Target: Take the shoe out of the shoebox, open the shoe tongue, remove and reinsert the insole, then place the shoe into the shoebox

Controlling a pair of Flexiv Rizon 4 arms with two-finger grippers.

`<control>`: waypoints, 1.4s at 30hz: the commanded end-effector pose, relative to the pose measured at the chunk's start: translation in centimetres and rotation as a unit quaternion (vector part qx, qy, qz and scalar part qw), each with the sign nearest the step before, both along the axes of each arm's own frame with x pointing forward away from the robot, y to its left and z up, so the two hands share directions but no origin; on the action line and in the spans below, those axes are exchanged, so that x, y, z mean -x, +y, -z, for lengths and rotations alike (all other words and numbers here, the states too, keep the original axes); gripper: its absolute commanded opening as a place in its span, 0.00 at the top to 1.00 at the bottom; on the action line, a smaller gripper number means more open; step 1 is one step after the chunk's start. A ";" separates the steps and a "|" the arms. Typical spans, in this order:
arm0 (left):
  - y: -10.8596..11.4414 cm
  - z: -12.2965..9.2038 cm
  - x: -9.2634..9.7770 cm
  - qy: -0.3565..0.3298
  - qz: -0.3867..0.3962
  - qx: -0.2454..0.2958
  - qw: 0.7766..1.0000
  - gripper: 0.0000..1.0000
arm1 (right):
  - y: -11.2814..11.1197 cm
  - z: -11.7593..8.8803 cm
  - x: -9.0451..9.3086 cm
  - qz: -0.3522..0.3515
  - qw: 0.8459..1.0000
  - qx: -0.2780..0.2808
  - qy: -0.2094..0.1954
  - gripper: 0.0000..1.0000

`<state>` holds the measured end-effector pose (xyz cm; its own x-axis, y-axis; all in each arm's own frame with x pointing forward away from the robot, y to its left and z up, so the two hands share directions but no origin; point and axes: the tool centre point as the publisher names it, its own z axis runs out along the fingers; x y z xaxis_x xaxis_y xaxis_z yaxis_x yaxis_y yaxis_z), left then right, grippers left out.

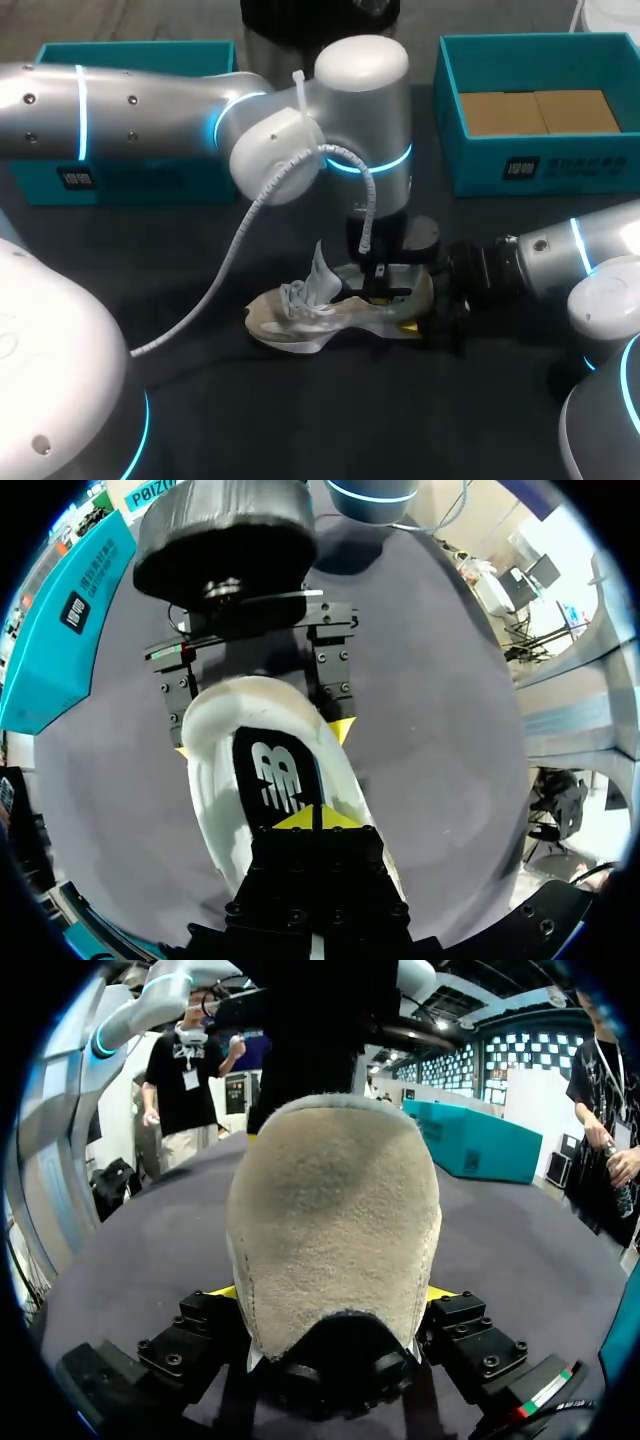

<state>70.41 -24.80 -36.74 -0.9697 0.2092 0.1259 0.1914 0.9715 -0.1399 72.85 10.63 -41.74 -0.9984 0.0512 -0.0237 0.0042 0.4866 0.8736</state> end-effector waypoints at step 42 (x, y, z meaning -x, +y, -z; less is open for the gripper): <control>0.2 3.3 0.0 0.000 0.016 0.018 1.000 0.58 | 0.1 0.0 0.0 0.000 1.000 0.001 0.000 1.00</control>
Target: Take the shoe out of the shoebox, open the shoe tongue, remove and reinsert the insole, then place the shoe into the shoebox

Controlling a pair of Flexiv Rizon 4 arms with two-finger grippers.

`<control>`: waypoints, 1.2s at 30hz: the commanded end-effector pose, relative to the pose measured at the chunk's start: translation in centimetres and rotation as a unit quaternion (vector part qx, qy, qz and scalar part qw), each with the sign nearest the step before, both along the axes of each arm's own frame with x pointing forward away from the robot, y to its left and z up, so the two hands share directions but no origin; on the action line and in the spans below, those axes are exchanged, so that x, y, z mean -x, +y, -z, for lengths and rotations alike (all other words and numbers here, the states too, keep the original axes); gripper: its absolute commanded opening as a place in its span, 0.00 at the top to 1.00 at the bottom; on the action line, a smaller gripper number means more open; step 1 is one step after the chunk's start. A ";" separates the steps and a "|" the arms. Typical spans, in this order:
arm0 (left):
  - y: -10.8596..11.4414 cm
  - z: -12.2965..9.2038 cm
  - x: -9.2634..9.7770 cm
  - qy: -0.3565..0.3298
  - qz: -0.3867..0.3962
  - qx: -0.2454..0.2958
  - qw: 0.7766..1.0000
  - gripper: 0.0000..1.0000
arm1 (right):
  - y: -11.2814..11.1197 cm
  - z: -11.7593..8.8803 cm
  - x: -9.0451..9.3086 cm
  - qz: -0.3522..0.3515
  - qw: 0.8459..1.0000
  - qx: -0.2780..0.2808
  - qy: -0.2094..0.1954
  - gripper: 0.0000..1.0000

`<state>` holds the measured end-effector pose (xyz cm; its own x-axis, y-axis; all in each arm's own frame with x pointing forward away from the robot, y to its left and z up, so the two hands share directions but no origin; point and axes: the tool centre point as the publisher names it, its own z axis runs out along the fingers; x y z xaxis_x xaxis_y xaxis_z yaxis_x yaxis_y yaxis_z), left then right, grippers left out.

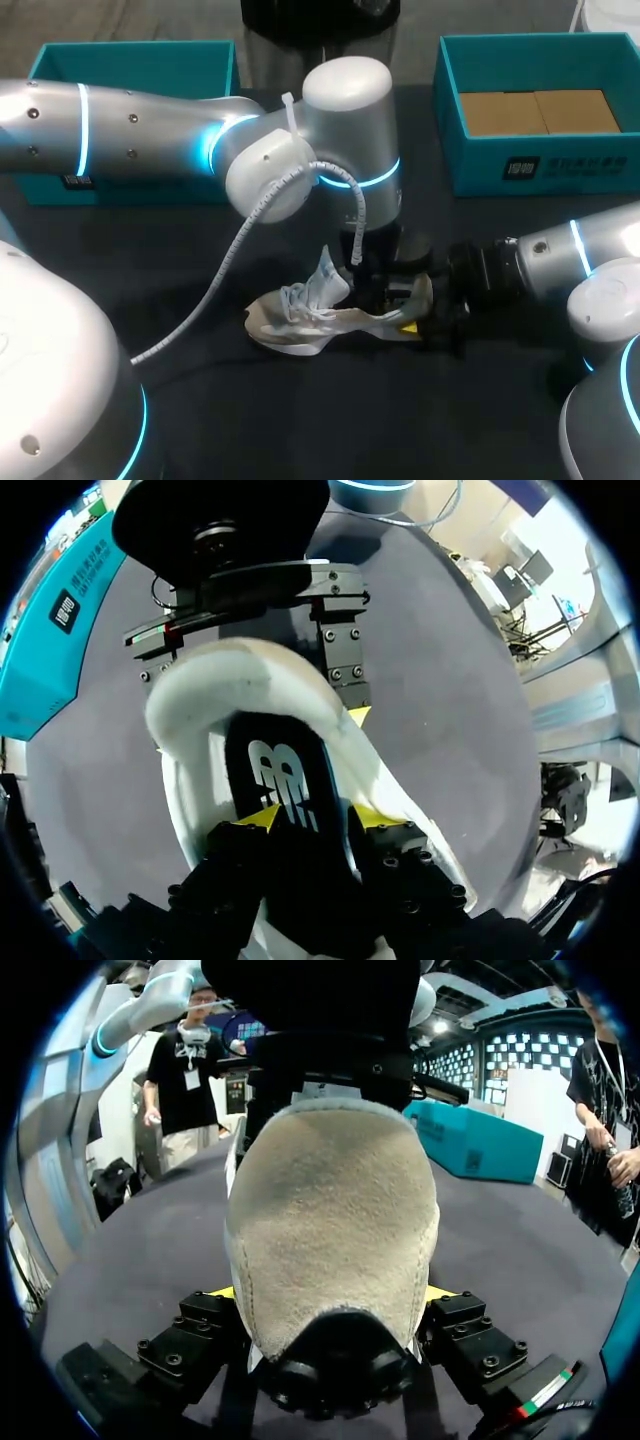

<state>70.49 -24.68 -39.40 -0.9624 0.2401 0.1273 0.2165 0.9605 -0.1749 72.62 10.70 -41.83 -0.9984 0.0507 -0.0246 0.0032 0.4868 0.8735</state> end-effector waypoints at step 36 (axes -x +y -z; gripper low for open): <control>1.6 -0.4 -1.5 -0.065 -0.007 0.028 0.997 1.00 | 0.1 -0.1 -0.2 0.001 1.000 0.001 0.000 1.00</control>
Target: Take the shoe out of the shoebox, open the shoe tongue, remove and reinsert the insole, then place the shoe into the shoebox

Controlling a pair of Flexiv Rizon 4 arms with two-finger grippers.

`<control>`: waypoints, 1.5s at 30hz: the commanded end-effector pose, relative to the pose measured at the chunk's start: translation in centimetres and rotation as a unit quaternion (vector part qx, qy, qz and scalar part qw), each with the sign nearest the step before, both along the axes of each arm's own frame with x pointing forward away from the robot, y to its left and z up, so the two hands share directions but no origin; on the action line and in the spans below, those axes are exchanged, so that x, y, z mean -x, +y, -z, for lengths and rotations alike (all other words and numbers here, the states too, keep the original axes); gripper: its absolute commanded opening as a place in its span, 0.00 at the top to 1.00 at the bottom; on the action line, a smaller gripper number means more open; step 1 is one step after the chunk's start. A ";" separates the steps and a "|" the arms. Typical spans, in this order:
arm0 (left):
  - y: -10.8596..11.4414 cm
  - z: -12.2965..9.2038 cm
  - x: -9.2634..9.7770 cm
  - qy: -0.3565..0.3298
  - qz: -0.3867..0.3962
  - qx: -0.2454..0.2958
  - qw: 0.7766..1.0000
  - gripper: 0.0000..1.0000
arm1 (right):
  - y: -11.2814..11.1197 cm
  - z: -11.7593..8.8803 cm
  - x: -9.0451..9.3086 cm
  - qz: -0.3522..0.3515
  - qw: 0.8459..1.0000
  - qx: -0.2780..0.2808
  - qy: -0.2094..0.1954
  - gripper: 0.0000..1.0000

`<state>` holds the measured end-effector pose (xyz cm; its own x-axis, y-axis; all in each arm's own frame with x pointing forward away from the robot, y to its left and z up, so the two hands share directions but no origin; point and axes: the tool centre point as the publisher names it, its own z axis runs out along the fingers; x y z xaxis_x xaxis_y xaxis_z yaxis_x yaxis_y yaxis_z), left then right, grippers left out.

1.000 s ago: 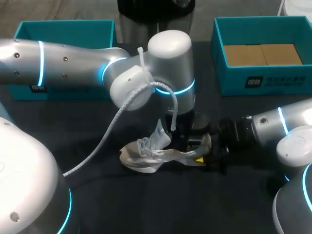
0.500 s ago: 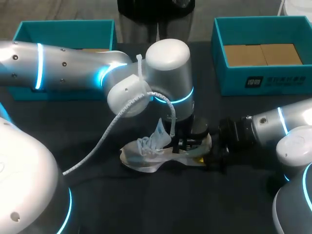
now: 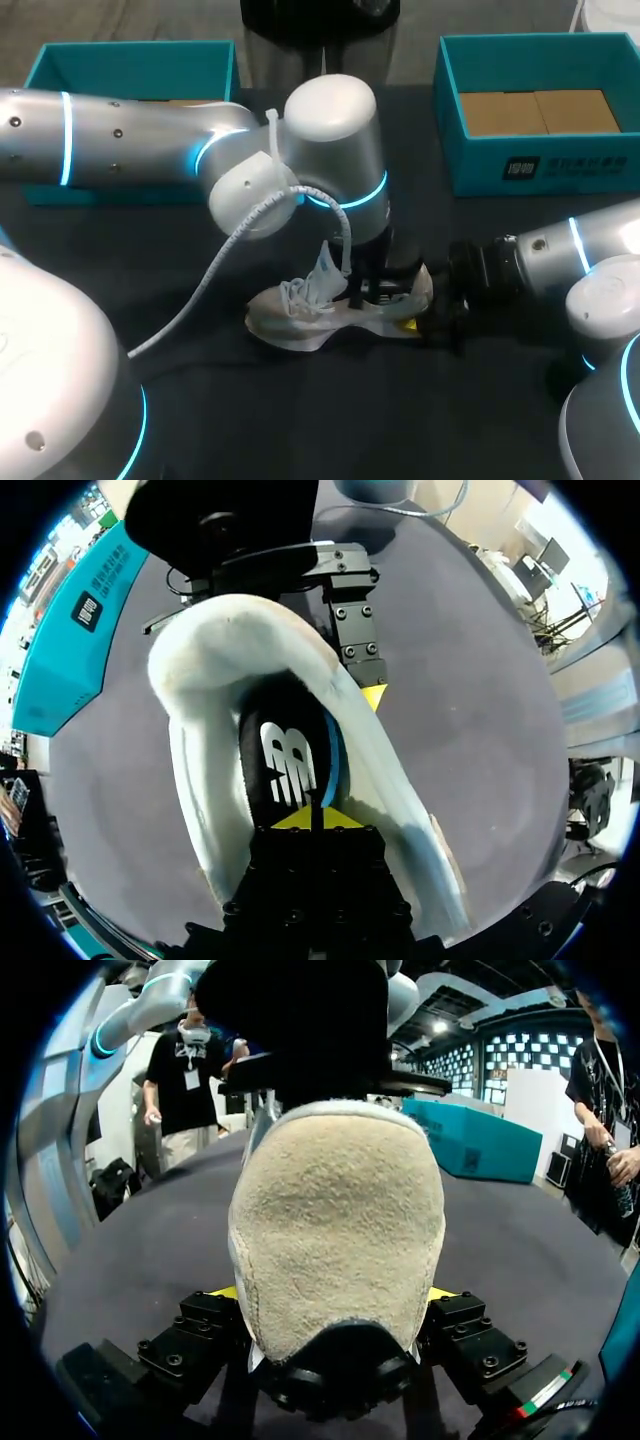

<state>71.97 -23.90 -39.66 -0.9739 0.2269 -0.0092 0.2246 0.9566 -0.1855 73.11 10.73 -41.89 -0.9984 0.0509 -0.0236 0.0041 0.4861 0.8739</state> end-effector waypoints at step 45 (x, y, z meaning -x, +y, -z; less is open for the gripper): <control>2.0 -6.7 0.8 0.035 0.027 0.119 0.992 1.00 | 0.0 -0.2 0.3 0.001 1.000 0.001 0.000 1.00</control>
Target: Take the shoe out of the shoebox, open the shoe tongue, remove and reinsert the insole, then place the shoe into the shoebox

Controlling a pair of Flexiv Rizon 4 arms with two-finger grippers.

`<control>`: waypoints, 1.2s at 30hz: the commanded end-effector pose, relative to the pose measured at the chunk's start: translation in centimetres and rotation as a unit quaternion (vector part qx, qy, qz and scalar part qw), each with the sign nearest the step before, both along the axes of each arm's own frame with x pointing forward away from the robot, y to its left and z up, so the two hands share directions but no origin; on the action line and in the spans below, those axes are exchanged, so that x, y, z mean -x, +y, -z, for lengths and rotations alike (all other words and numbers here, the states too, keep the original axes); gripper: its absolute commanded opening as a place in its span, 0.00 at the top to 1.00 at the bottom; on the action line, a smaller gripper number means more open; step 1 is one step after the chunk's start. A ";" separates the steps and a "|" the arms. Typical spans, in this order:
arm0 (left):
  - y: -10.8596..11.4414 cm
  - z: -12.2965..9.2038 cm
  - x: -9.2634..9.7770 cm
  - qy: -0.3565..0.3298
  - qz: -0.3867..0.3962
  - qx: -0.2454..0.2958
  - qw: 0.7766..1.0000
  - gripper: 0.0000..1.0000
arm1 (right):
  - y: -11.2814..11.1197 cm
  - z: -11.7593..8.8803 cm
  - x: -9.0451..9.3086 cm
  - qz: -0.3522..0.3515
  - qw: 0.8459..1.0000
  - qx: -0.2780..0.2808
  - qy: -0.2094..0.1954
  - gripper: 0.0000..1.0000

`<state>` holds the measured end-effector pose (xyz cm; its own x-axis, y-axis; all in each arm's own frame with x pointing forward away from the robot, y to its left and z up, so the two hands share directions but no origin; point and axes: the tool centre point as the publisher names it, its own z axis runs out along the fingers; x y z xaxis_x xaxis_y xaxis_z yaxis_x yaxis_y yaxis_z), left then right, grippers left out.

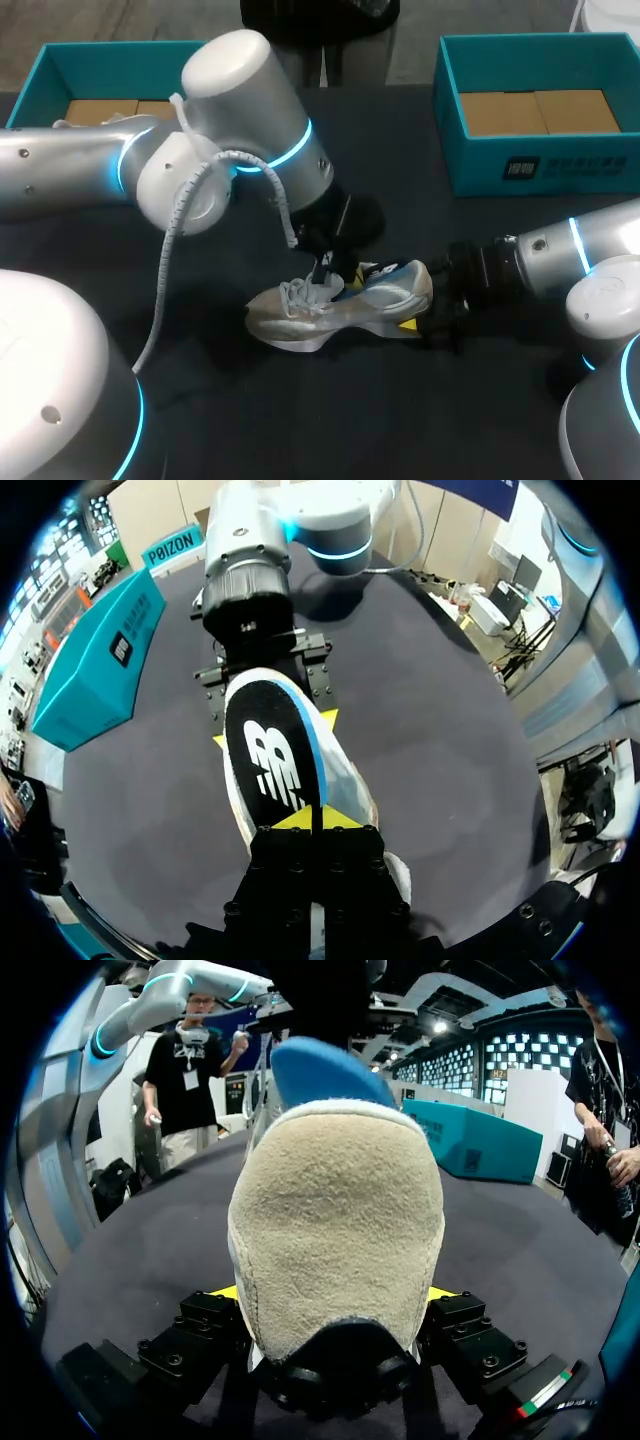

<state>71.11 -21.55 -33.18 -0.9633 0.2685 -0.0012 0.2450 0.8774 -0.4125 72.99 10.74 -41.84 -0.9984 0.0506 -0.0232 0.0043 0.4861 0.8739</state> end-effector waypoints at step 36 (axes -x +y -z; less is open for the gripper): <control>-2.5 -1.9 2.0 0.009 0.047 0.037 0.998 0.55 | 0.0 -0.1 0.2 0.001 1.000 0.001 0.000 1.00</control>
